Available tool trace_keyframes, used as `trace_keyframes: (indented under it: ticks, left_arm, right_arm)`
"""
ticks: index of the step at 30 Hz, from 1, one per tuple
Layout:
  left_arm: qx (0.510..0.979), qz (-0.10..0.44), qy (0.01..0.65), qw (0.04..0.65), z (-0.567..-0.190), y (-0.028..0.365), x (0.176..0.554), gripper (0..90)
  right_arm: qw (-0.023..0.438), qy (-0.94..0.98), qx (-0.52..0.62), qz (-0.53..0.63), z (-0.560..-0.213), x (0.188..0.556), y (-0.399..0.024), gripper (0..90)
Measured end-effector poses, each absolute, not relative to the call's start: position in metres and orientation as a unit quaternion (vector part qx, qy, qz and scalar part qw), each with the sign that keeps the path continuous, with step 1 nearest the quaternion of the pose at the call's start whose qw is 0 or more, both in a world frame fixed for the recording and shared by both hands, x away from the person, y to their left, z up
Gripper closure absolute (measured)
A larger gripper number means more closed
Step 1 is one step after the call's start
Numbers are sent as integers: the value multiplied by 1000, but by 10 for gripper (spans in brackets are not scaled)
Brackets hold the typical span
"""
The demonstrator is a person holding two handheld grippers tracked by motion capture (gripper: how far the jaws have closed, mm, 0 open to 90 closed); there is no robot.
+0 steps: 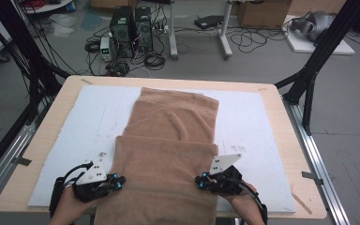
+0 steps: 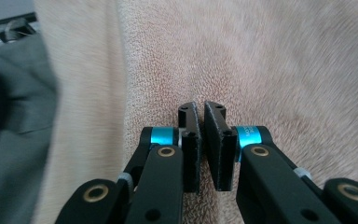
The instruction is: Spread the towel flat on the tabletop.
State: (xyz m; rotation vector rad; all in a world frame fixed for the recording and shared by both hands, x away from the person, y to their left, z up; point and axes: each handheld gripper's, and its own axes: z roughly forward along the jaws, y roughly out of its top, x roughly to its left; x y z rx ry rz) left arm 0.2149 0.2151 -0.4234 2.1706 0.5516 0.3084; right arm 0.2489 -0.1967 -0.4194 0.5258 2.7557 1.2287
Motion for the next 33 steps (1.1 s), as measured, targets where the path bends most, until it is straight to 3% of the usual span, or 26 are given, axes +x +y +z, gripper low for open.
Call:
trace_keyframes:
  ticks: [7,11,17,23,25,27,31,33]
  left_arm:
    - [874,116,186,434,-408,221,170,848]
    - [871,118,186,438,-400,226,165,685]
    - [867,132,211,431,-412,224,197,649]
    - [885,125,226,387,-439,220,231,606]
    - [884,108,228,393,-443,223,236,575]
    - [882,104,226,400,-444,225,235,606]
    - [883,111,216,402,-444,224,229,816]
    - [885,113,215,399,-443,224,227,847]
  right_arm:
    - [34,899,142,412,-405,202,-194,818]
    - [44,893,121,432,-395,187,-195,712]
    - [84,905,171,381,-406,220,-201,613]
    - [72,910,201,357,-428,248,-202,605]
    - [65,915,197,346,-434,251,-199,650]
    - [66,914,191,351,-437,251,-198,692]
    - [46,911,191,364,-438,255,-202,811]
    - [39,911,186,365,-438,256,-202,834]
